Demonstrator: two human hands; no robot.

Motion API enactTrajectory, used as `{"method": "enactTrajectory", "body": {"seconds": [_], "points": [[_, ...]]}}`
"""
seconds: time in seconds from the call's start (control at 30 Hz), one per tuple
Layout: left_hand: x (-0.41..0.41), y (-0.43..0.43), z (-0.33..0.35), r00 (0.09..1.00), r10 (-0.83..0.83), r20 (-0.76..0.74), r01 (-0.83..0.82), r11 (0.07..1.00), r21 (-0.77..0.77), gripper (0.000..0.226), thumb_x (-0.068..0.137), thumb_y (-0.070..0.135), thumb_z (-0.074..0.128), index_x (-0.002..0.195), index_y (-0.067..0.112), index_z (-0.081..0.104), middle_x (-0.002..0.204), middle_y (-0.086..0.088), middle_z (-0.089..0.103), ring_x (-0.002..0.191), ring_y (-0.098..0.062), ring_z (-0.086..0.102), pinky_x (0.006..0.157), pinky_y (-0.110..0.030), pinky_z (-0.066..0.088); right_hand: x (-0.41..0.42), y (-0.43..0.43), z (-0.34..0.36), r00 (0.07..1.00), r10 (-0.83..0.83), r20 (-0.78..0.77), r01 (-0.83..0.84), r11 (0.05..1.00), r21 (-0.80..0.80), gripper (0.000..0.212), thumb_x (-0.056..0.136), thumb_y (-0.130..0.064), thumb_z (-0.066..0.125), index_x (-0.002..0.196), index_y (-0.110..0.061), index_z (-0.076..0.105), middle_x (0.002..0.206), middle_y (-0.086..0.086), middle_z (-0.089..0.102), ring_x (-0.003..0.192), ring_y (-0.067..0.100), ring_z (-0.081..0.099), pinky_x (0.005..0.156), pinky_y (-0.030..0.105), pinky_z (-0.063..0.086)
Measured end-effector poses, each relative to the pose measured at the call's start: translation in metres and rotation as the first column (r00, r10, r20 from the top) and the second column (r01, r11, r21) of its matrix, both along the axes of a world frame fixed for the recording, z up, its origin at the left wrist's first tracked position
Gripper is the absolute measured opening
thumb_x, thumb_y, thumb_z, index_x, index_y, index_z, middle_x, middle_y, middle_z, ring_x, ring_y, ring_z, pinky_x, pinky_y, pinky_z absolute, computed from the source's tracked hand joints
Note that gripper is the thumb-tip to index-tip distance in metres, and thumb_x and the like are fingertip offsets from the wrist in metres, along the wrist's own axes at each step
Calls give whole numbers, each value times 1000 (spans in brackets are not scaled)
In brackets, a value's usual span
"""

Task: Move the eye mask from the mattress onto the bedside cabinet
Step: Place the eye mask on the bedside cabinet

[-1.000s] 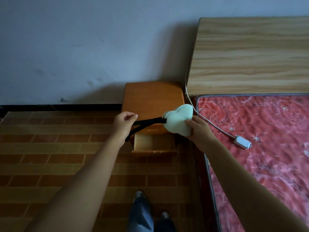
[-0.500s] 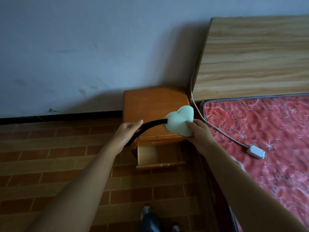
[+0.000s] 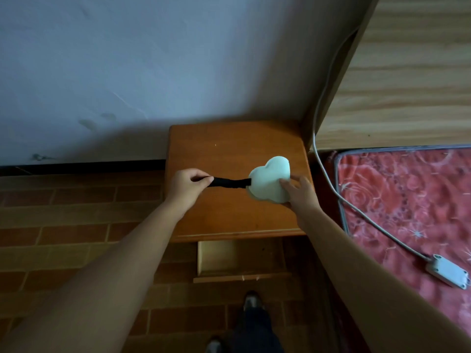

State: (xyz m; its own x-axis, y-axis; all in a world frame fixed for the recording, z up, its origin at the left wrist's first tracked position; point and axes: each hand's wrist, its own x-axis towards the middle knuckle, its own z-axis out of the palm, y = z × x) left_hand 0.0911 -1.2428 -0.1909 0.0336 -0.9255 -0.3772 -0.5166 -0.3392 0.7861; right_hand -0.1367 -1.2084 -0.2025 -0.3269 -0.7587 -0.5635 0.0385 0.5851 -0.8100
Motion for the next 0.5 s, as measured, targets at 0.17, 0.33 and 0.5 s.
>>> {"method": "enactTrajectory", "body": {"seconds": [0.17,0.33,0.5], "points": [[-24,-42,-72,997,53,50,-51,998,-45,13,86,18,60,94,11,68,80,2,61,78,-15,55,70,-27,40,-10,-45,-72,994,59,-90,-60,998,-2,49,89,-26,54,134,-16,36,114,4,50,98,20,53,61,25,53],[-38,-61,-113,991,84,107,-77,995,-68,18,87,22,59,98,10,68,93,-2,63,90,-18,56,77,-31,41,-20,-67,-108,986,85,-141,-81,996,35,52,89,-27,55,135,-17,34,121,11,55,106,24,55,83,39,55],[-42,-69,-131,979,72,191,-57,995,-79,18,86,26,60,95,14,69,100,-5,69,96,-22,60,85,-37,48,-30,-71,-120,980,111,-163,-109,994,23,53,89,-26,57,136,-16,34,126,11,57,110,24,56,83,35,54]]}}
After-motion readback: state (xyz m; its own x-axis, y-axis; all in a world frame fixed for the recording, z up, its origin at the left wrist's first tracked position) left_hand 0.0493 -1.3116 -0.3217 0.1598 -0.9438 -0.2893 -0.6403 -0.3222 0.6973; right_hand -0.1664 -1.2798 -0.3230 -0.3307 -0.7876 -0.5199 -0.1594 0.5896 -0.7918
